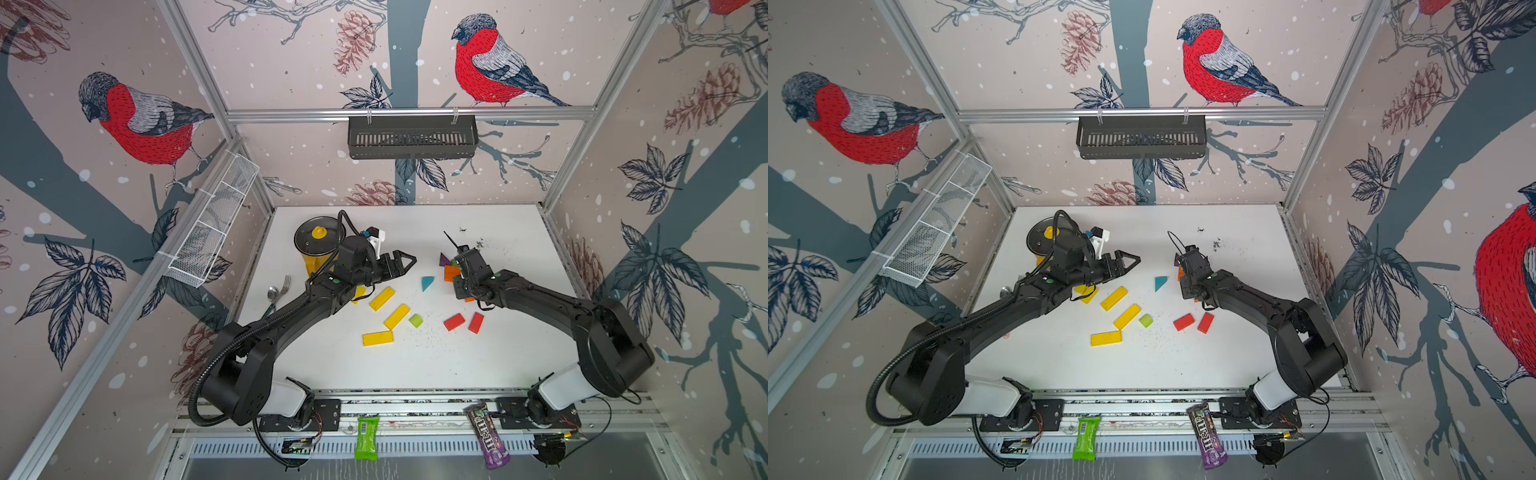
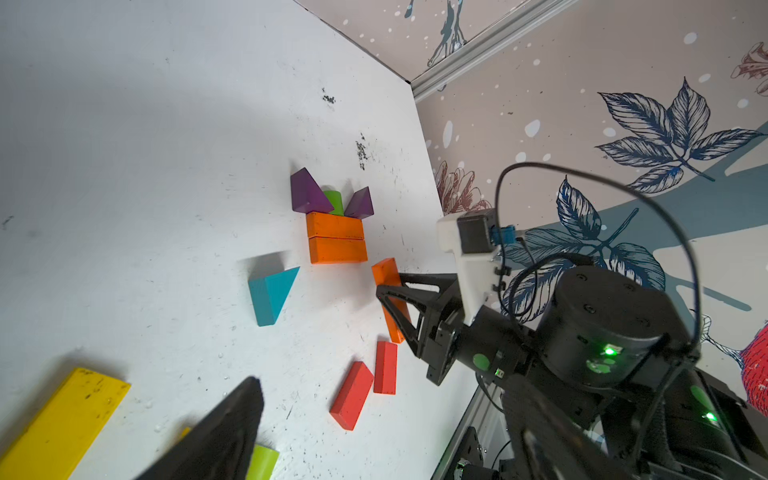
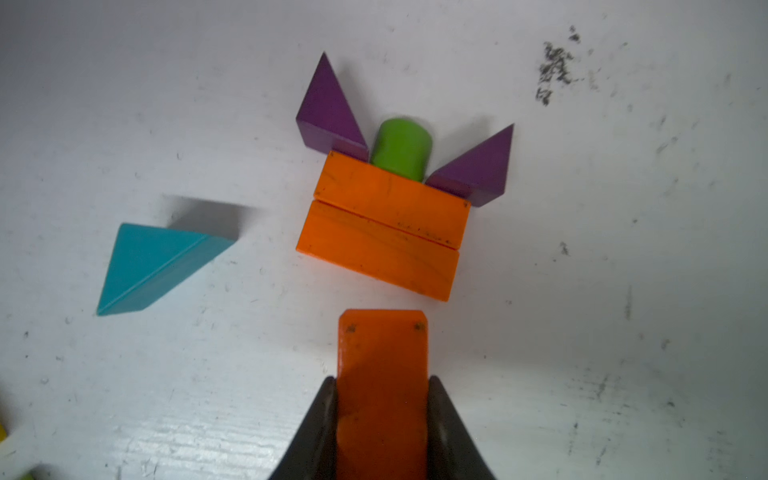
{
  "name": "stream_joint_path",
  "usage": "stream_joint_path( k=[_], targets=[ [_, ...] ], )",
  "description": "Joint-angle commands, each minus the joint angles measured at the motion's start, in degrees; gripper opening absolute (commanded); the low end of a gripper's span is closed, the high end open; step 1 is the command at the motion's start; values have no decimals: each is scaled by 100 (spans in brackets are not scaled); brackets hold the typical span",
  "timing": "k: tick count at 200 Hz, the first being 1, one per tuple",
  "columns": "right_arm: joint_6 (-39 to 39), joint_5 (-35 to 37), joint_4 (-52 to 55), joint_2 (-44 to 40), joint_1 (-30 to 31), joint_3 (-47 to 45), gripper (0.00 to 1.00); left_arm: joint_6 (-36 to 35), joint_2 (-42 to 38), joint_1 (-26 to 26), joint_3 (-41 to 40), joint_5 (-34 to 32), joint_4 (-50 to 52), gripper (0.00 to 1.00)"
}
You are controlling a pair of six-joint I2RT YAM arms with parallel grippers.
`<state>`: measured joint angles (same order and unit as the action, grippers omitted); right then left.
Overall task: Assemble a carrot with building blocks
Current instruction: Pick up the building block from the center of the board, then assemble the building block at the center of the board.
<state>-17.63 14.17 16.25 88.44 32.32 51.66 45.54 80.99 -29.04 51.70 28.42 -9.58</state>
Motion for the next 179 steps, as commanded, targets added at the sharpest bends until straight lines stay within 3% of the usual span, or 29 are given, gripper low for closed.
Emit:
stream_joint_path(
  k=[1, 72, 97, 134, 179],
  targets=[
    [235, -300, -291, 144, 11, 6, 25, -219, -17, -16, 123, -8, 45, 91],
    [671, -212, -389, 1148, 321, 395, 31, -380, -180, -17, 155, -272, 178, 92],
    [694, -196, -301, 1336, 324, 462, 40, -372, -180, -16, 165, -250, 183, 92],
    [573, -55, -149, 1309, 328, 446, 61, -357, -189, -15, 160, -215, 176, 92],
    [199, 110, 137, 1024, 371, 248, 62, -339, -205, -22, 146, -200, 149, 92]
  ],
)
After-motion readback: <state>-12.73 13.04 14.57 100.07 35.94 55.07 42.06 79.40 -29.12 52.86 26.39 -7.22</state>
